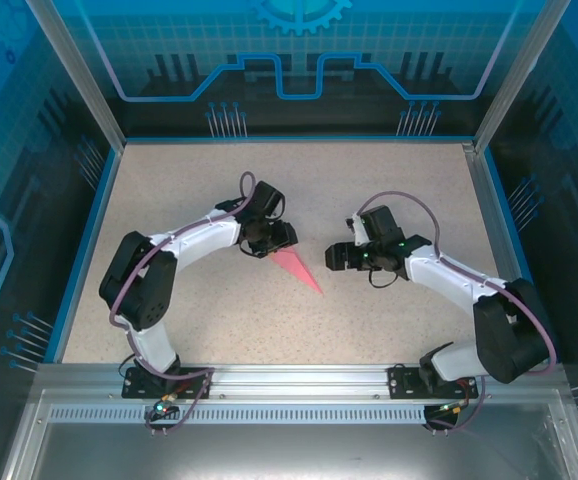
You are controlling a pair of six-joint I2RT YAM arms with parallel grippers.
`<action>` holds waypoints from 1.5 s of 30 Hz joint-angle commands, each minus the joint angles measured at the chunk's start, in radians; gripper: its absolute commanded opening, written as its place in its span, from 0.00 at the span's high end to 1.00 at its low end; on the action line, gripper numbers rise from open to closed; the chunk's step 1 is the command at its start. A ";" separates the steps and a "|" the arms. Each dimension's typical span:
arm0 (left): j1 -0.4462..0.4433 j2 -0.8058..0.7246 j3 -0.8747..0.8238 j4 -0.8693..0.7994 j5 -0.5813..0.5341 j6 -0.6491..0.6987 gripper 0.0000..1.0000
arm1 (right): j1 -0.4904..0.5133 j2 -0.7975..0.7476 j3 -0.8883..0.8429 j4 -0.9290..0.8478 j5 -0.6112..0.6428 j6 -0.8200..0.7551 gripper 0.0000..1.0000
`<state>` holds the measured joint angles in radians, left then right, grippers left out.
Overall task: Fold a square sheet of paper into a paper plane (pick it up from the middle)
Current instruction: Fold the wing for the fifth time at the center of the table, then turn over a paper plane at the center of the table.
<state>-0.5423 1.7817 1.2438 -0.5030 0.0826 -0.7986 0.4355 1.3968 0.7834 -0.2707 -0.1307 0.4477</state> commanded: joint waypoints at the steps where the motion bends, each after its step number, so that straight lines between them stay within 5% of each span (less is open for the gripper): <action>1: -0.054 0.008 0.062 -0.155 -0.117 -0.060 0.40 | -0.039 -0.008 -0.048 0.019 0.048 0.016 0.16; 6: -0.112 0.117 0.193 -0.277 -0.207 -0.097 0.36 | -0.070 -0.007 -0.082 0.039 0.024 0.031 0.13; 15: -0.122 0.250 0.303 -0.346 -0.209 -0.097 0.42 | -0.087 -0.007 -0.087 0.021 0.019 0.040 0.13; 23: -0.123 0.208 0.268 -0.329 -0.186 -0.117 0.60 | -0.090 -0.005 -0.084 0.011 0.020 0.045 0.13; 45: -0.128 0.108 0.104 -0.204 -0.111 -0.214 0.74 | -0.090 0.026 -0.072 -0.002 0.030 0.053 0.14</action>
<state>-0.6632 1.9427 1.3705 -0.7418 -0.0589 -0.9718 0.3637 1.4071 0.7010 -0.2611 -0.1074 0.4870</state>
